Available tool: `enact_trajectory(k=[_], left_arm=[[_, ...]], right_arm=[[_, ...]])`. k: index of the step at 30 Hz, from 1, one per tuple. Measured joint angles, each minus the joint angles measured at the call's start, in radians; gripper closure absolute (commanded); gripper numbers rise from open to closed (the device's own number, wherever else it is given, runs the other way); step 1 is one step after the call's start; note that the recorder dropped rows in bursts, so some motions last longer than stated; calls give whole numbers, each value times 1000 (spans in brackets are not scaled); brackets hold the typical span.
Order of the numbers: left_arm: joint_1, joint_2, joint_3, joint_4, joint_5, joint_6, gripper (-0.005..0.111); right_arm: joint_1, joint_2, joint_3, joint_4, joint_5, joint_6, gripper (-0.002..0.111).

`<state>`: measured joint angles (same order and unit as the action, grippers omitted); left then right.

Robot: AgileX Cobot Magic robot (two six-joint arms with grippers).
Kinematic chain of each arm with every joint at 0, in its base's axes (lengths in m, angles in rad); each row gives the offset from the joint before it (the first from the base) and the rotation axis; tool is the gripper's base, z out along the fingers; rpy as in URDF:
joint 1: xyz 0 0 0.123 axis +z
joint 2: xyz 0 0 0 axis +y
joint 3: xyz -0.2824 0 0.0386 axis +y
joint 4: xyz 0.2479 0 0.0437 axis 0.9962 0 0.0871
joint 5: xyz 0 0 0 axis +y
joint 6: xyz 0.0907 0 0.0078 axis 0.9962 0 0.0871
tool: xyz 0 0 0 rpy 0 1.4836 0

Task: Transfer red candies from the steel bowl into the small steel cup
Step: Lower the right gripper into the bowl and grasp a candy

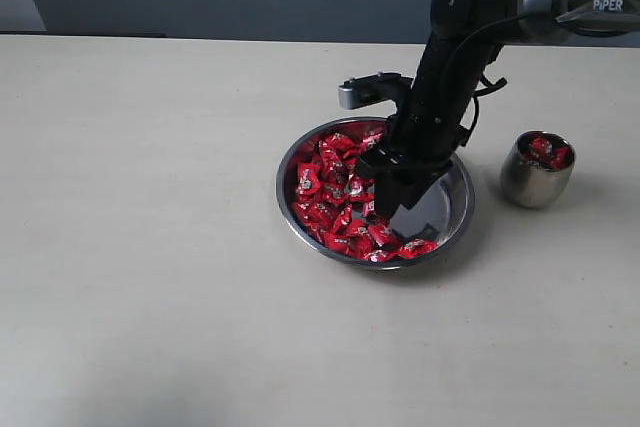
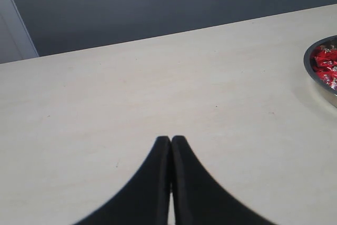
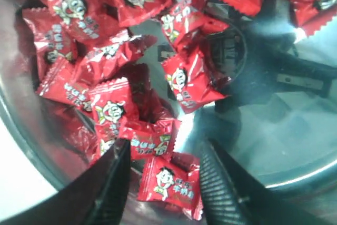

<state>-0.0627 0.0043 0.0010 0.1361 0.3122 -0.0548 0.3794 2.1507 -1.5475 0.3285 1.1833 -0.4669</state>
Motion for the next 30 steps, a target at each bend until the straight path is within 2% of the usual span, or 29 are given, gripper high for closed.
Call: enact_trajectory(k=[11, 30], left_arm=[[0, 0, 0, 0, 0, 0, 106], [0, 0, 0, 0, 0, 0, 106]], right_arm=[[28, 8, 0, 52, 34, 0, 66], [54, 41, 0, -5, 34, 0, 66]])
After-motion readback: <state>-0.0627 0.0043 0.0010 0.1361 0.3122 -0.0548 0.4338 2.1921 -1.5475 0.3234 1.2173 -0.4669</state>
